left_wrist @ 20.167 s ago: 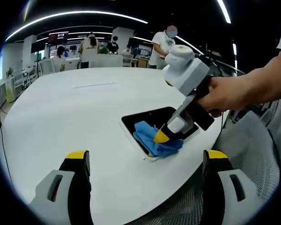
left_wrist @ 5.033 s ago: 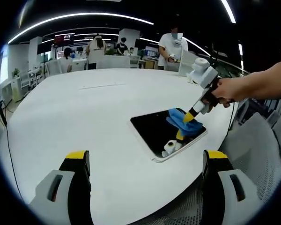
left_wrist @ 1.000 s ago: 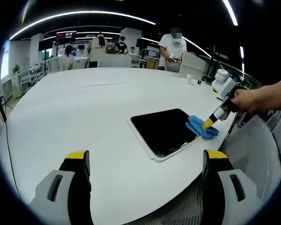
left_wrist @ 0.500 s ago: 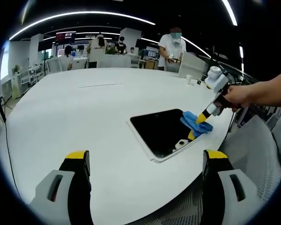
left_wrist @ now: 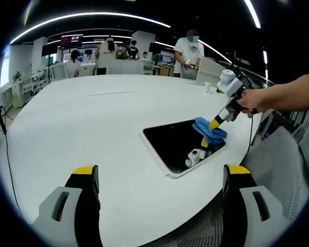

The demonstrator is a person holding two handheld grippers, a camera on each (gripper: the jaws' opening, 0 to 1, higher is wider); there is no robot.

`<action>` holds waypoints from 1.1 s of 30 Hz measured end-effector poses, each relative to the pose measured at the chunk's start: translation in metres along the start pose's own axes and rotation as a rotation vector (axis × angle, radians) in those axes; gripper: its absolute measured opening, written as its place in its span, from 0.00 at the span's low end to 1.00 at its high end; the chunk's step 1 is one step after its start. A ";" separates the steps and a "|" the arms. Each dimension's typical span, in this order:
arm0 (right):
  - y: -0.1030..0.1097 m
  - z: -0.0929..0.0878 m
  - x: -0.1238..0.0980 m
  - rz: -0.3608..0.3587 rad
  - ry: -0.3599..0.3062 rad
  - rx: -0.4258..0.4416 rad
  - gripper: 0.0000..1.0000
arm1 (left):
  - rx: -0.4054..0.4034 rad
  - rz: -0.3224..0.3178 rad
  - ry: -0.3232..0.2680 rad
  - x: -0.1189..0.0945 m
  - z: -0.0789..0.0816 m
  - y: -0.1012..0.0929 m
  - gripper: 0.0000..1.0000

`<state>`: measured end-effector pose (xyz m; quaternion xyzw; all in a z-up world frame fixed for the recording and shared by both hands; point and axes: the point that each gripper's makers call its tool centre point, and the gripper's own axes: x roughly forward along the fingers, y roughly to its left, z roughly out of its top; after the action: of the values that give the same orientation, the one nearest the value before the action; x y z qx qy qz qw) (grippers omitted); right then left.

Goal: Wipe the mirror surface with the cleaning cloth until all visible marks leave the cleaned area.

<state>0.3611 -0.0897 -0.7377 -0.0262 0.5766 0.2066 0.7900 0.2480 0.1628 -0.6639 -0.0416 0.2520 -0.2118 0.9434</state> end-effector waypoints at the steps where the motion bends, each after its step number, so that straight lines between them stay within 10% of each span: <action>1: 0.000 0.002 0.000 -0.002 0.000 -0.003 0.00 | 0.000 0.000 0.000 0.000 0.000 0.000 0.99; 33: -0.014 0.052 0.017 -0.069 -0.022 -0.058 0.00 | 0.060 -0.044 -0.018 0.002 0.002 -0.008 0.99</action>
<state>0.4170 -0.0827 -0.7386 -0.0670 0.5606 0.1962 0.8017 0.2468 0.1544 -0.6617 -0.0207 0.2361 -0.2396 0.9415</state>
